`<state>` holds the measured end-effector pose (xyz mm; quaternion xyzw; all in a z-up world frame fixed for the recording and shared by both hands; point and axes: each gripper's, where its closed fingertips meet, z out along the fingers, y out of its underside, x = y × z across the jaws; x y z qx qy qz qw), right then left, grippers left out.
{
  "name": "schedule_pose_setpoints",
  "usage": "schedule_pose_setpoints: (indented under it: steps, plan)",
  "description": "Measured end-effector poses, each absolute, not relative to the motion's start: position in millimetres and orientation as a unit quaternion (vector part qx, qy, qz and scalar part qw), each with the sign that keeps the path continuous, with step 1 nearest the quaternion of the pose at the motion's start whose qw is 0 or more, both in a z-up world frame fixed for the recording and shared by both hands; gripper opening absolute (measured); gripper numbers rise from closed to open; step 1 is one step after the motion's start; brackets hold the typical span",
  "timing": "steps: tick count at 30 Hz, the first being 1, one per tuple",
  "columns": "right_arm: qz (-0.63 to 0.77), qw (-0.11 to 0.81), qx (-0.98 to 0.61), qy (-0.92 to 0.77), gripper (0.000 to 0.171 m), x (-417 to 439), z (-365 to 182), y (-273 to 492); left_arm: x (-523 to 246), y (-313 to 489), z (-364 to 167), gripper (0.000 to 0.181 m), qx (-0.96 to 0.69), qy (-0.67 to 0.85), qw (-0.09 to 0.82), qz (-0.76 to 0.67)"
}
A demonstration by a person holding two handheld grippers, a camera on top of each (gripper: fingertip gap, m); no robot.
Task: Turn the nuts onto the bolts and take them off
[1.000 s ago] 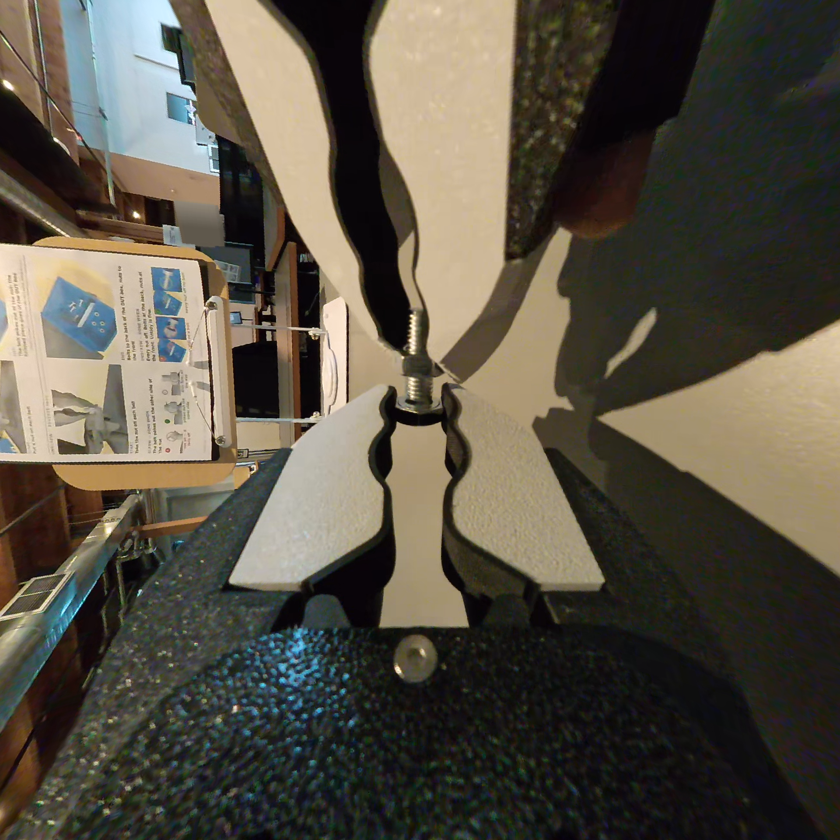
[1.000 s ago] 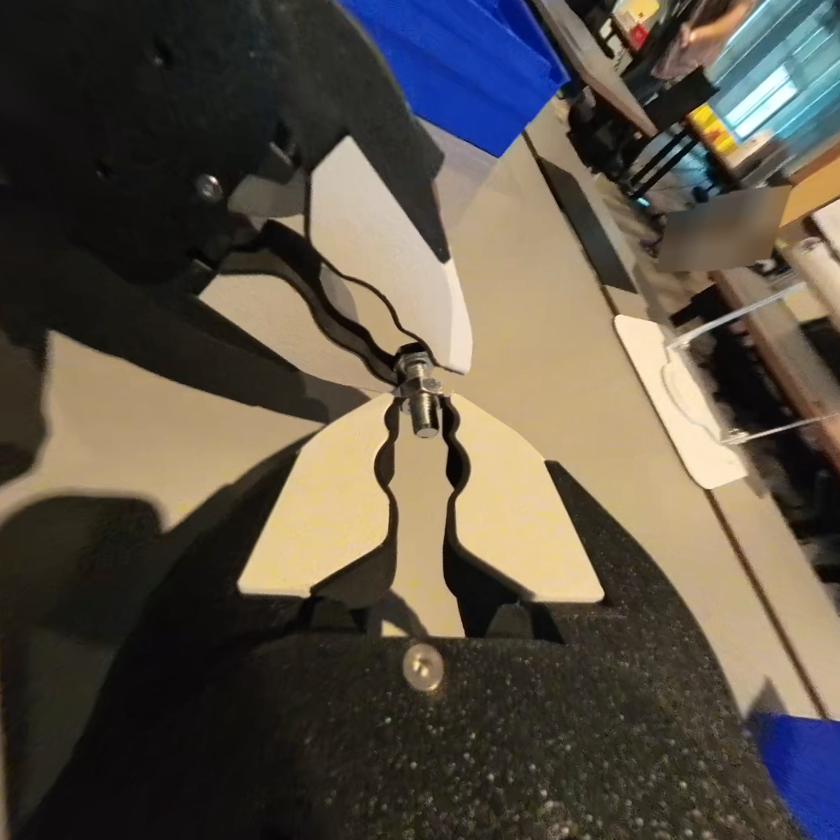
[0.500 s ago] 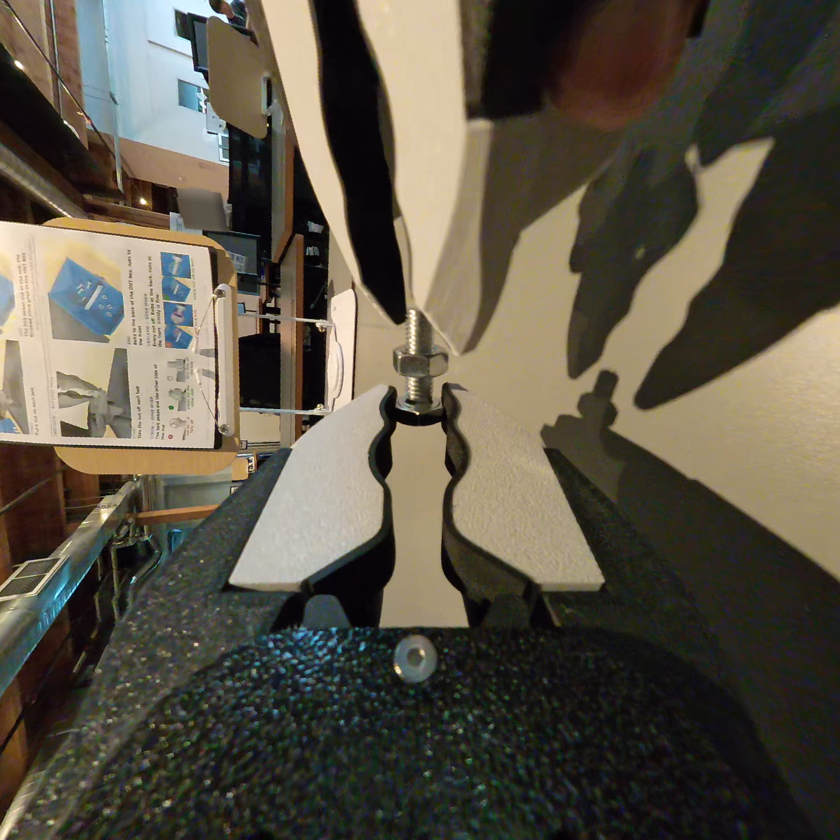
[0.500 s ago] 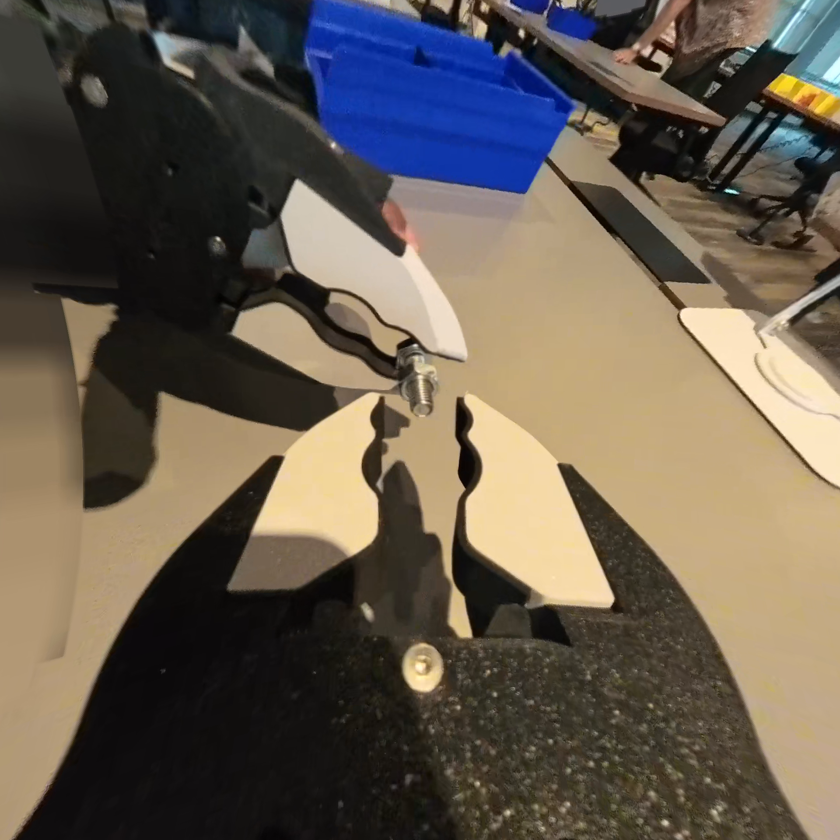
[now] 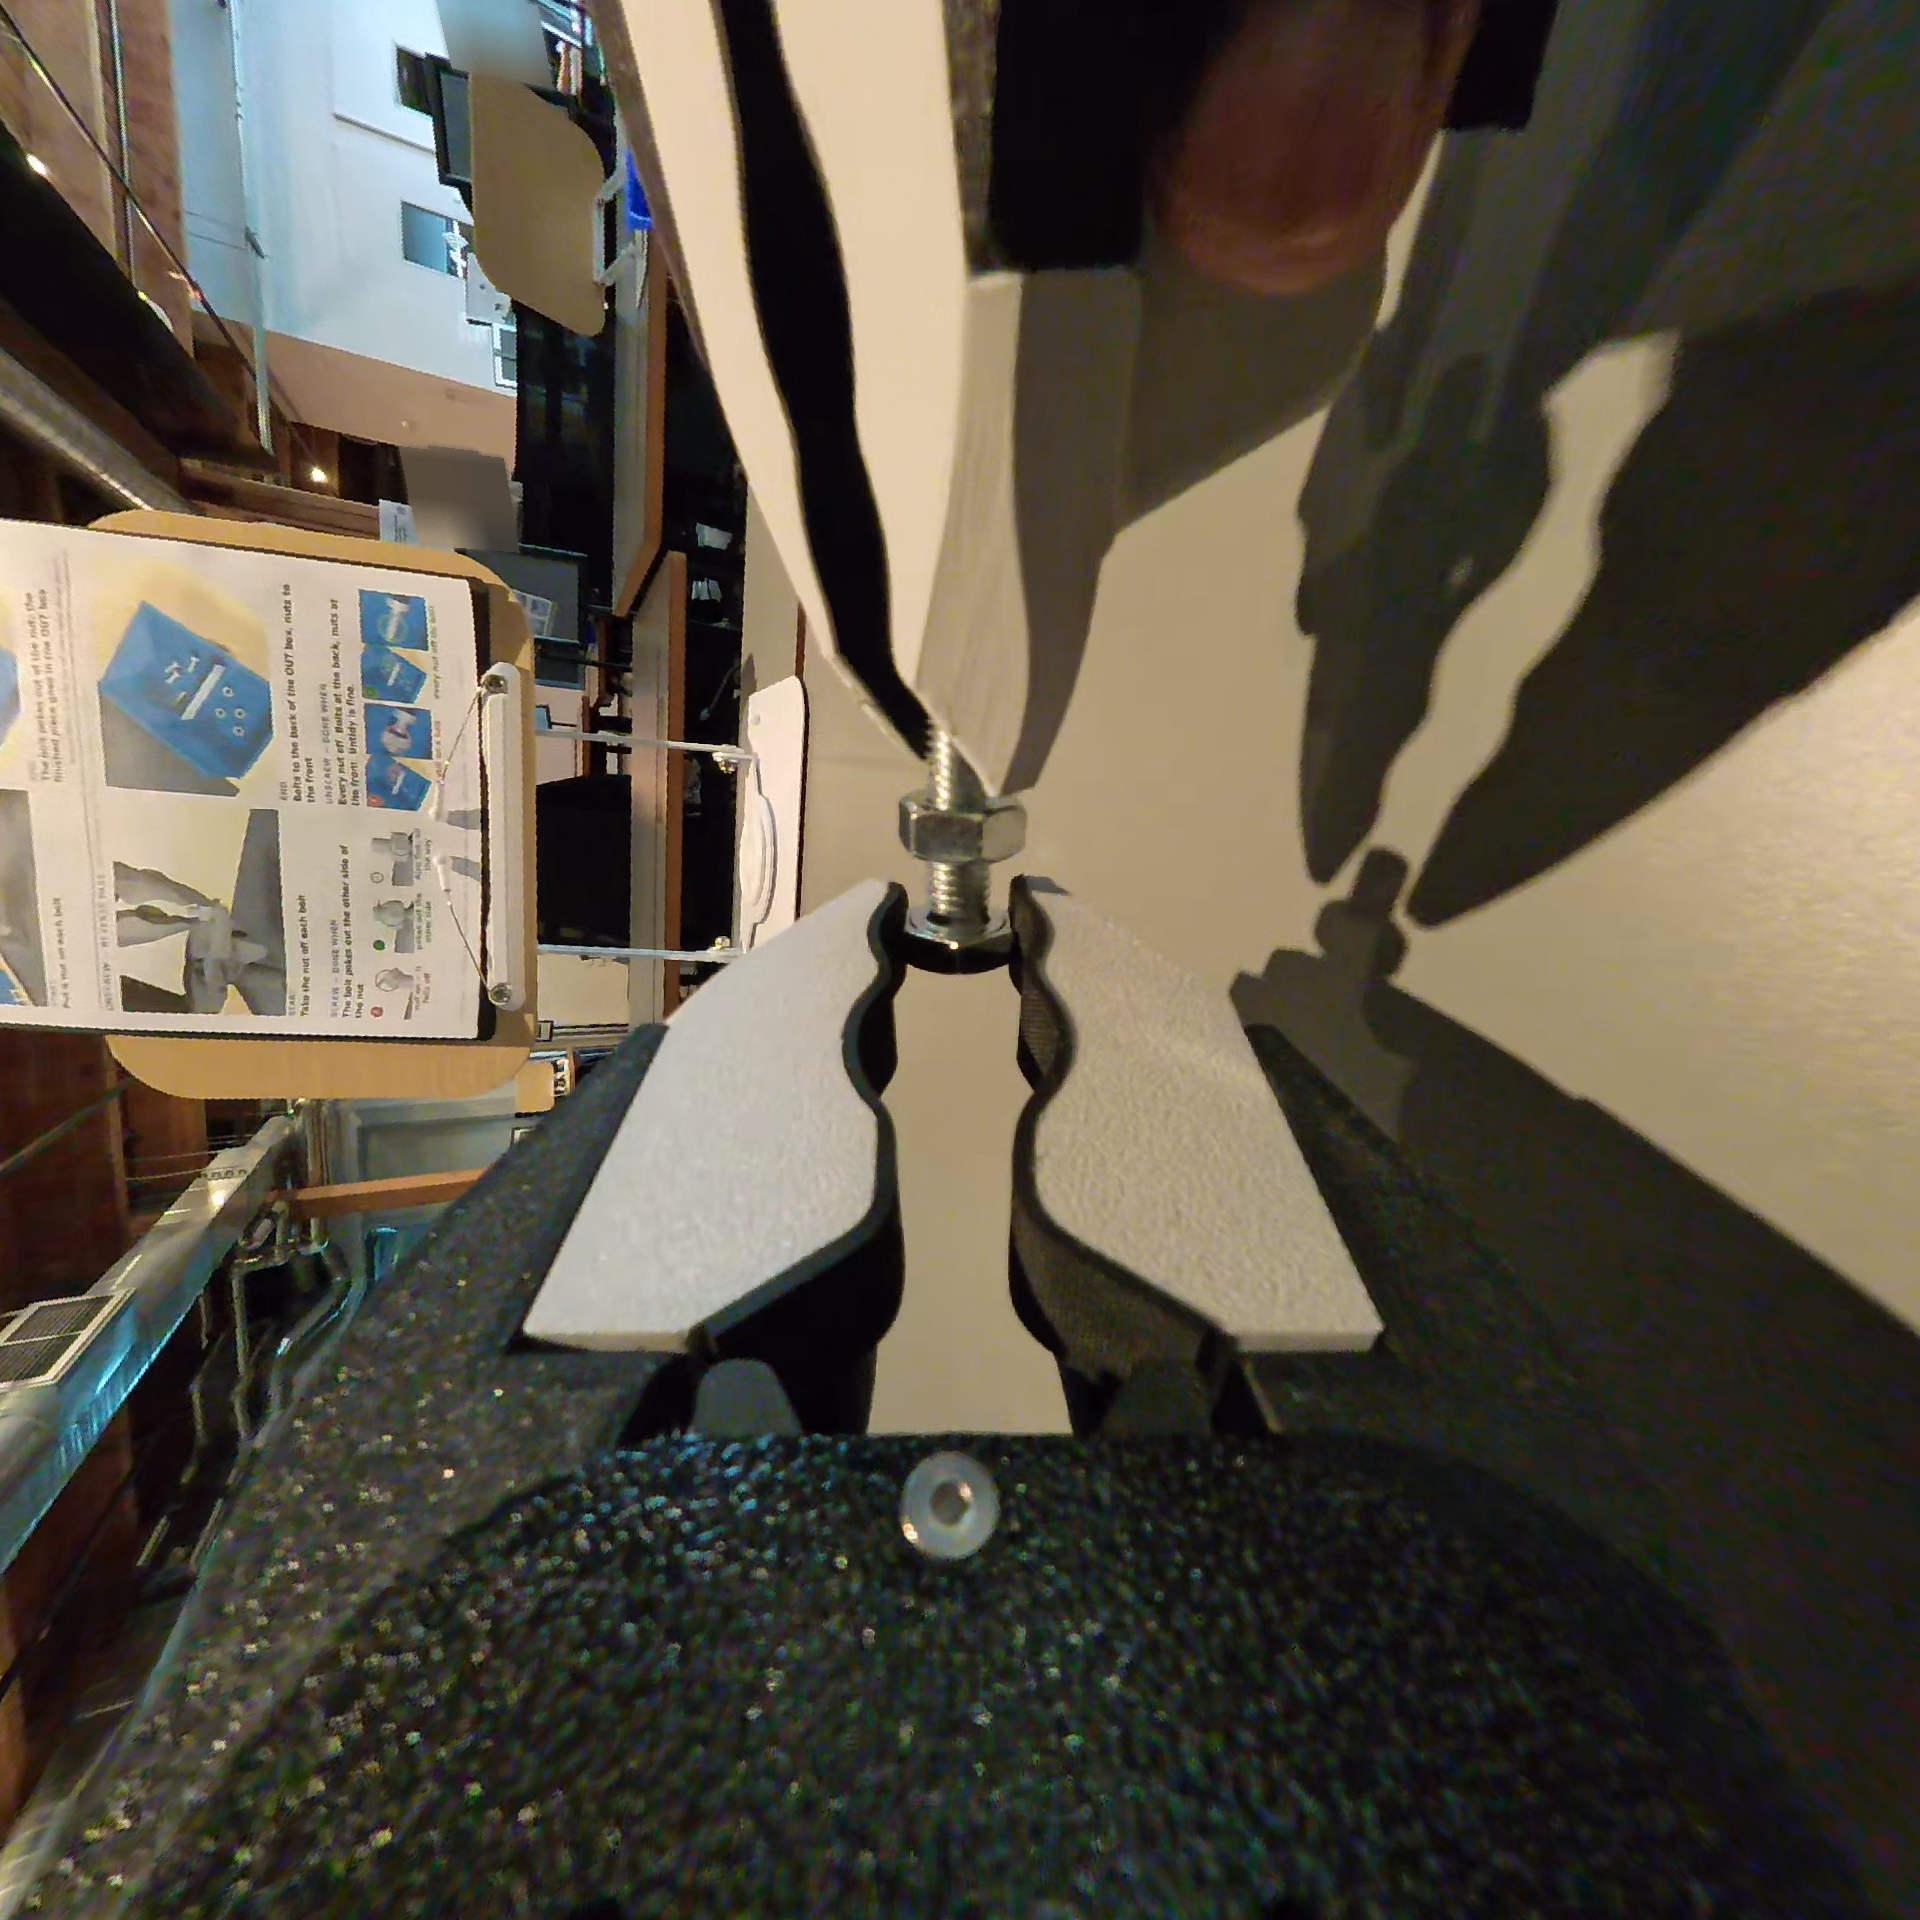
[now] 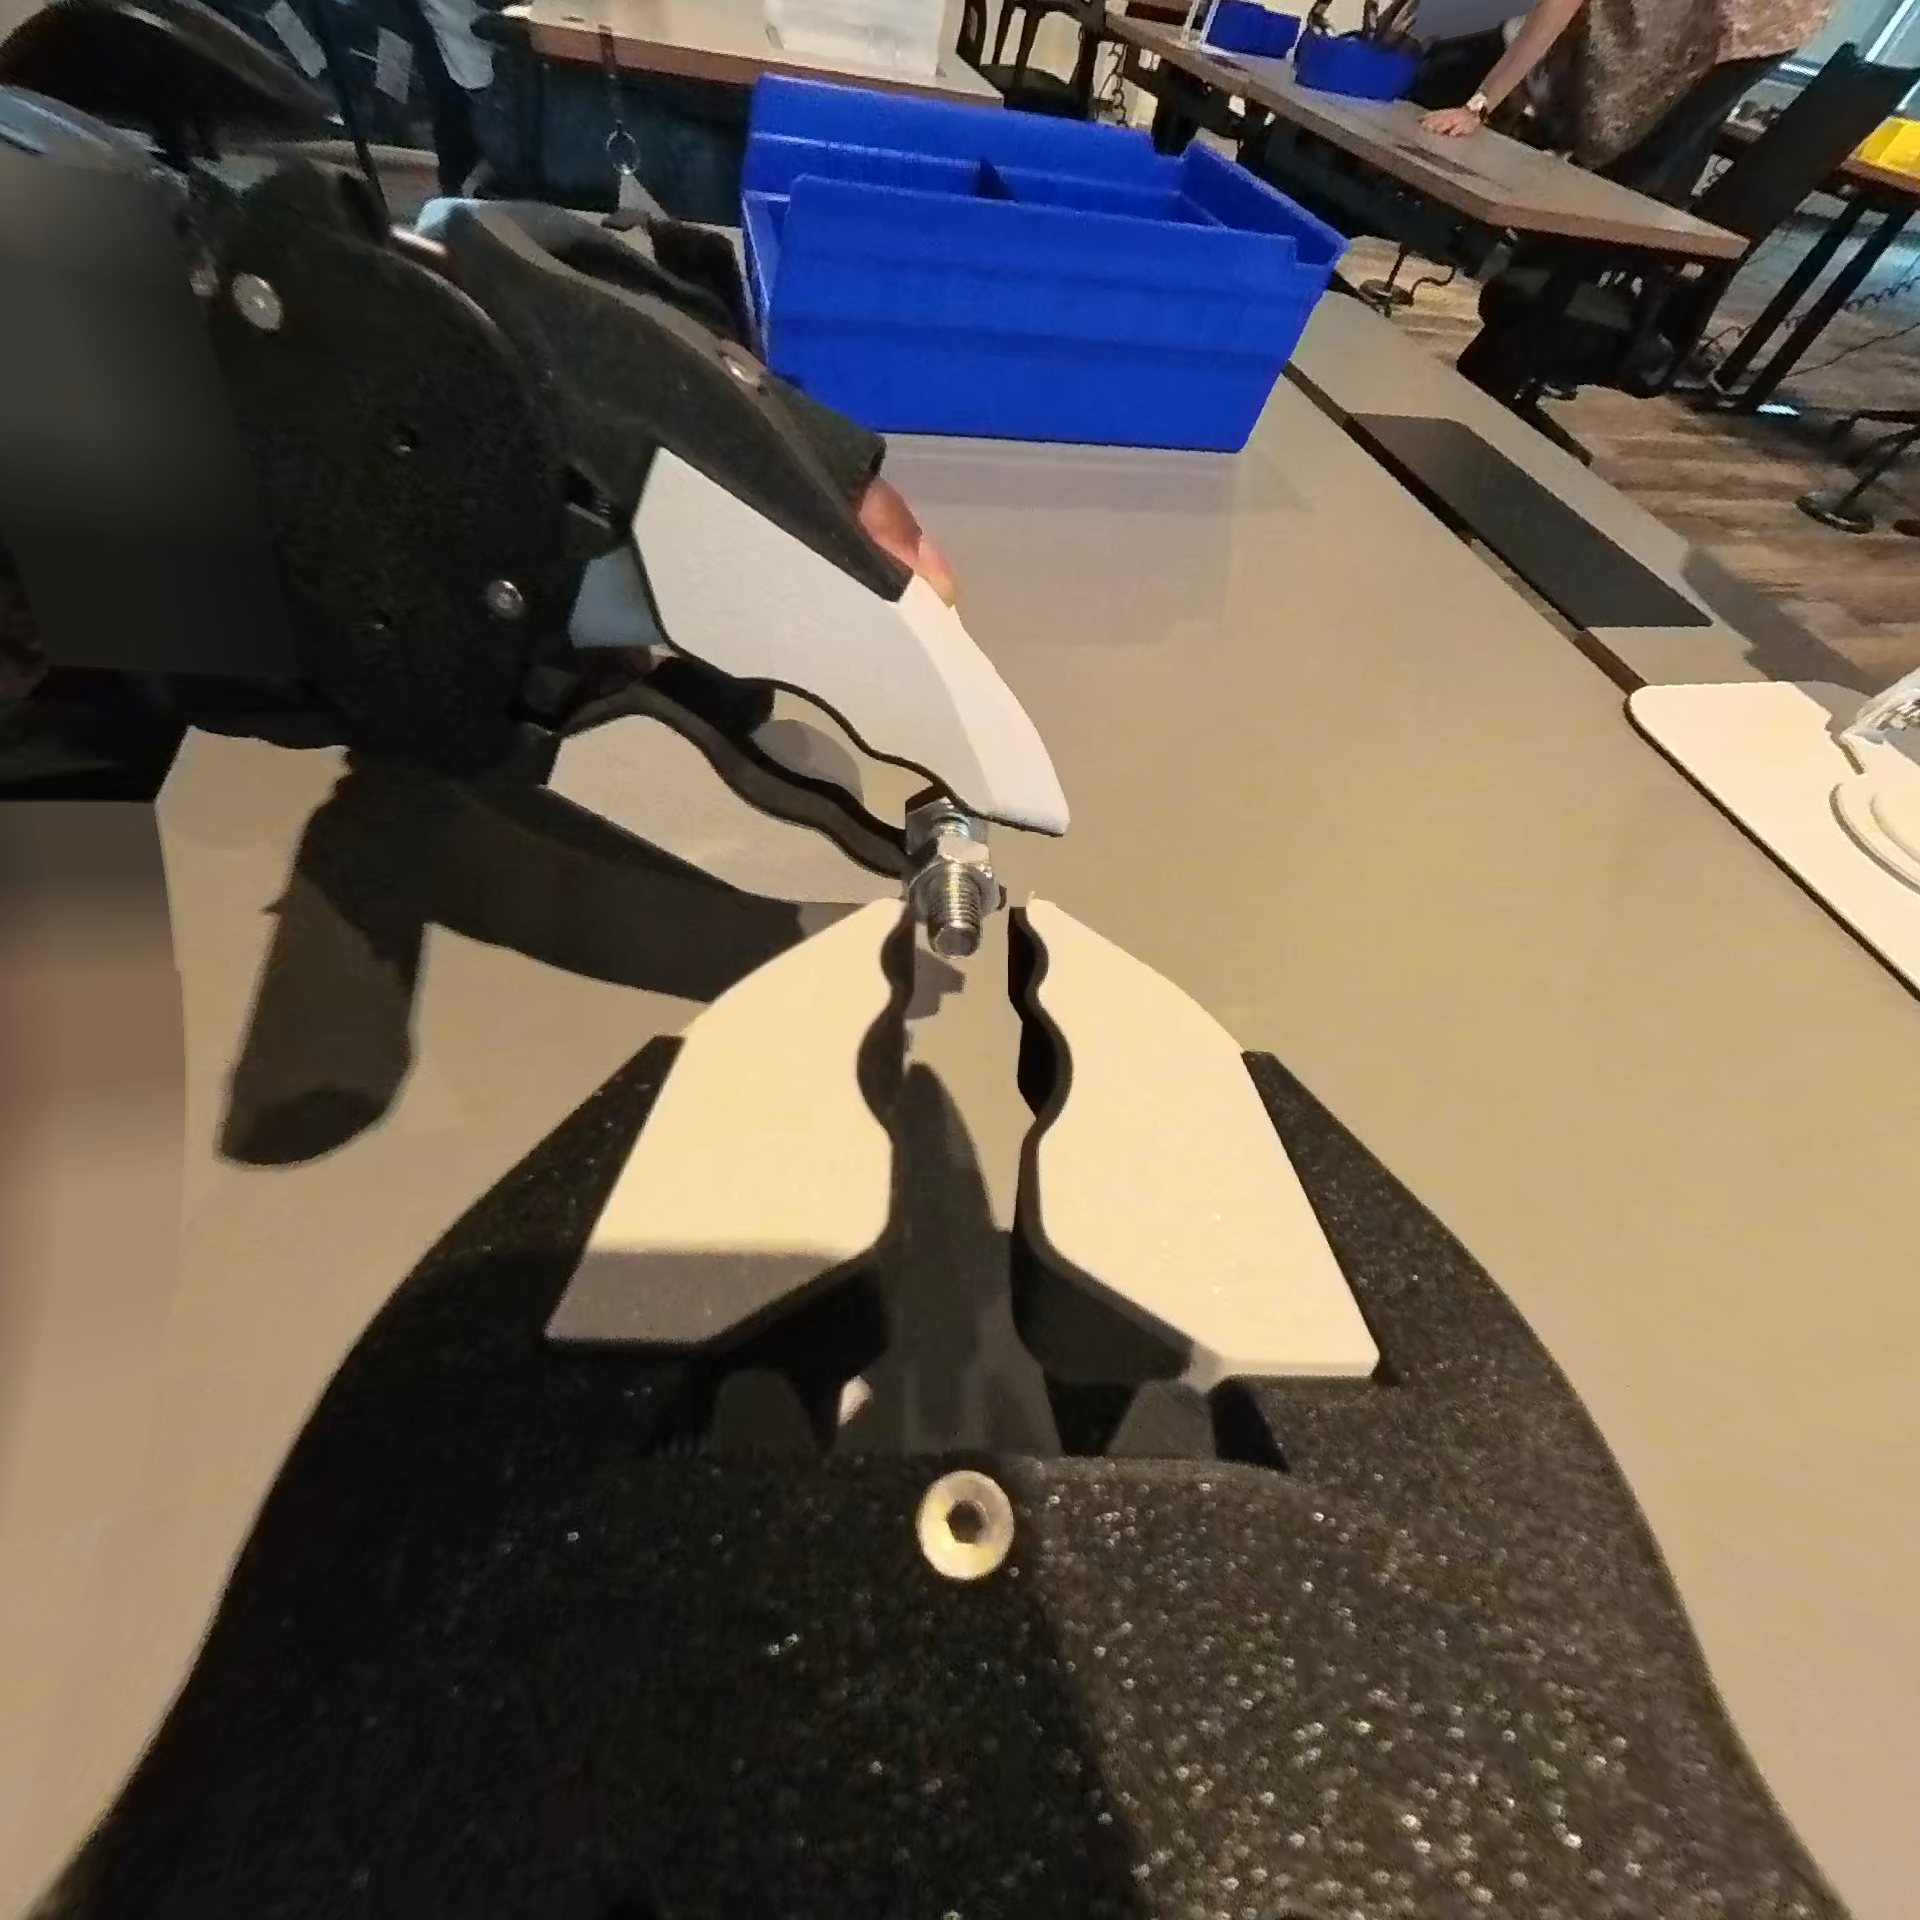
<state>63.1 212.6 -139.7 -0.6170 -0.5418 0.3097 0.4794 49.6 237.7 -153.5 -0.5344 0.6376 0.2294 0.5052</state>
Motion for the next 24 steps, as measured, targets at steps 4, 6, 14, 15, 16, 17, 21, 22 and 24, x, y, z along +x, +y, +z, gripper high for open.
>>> schedule_pose_setpoints:
  steps: [4,6,14,15,16,17,21,22,24]
  plan:
    - [0.313,0.480,-0.618,-0.538,0.015,63.9,-139.0,213.5,49.0,238.1,-153.4,0.019,-0.535,0.637,0.505,0.229]
    - [0.313,0.480,-0.618,-0.538,0.015,64.1,-139.2,213.5,48.9,238.4,-153.7,0.019,-0.536,0.637,0.505,0.229]
    - [0.315,0.476,-0.617,-0.541,0.010,62.7,-140.4,211.7,48.8,238.8,-154.1,0.019,-0.537,0.637,0.504,0.228]
    - [0.314,0.476,-0.618,-0.541,0.010,62.7,-140.6,211.7,48.7,238.9,-154.3,0.019,-0.537,0.637,0.504,0.228]
    - [0.314,0.476,-0.617,-0.542,0.010,62.7,-140.6,211.6,48.8,238.8,-154.5,0.019,-0.537,0.637,0.504,0.228]
    - [0.313,0.477,-0.617,-0.543,0.010,62.8,-140.5,211.4,49.0,238.7,-154.6,0.019,-0.536,0.638,0.504,0.227]
    - [0.312,0.480,-0.615,-0.542,0.009,63.9,-139.1,211.1,50.8,238.8,-154.4,0.019,-0.537,0.638,0.509,0.213]
    - [0.311,0.481,-0.615,-0.542,0.009,64.1,-138.8,211.2,51.4,238.8,-154.1,0.019,-0.538,0.638,0.511,0.208]
    - [0.311,0.482,-0.615,-0.541,0.009,64.7,-138.1,211.5,52.5,238.8,-154.4,0.019,-0.542,0.636,0.514,0.192]
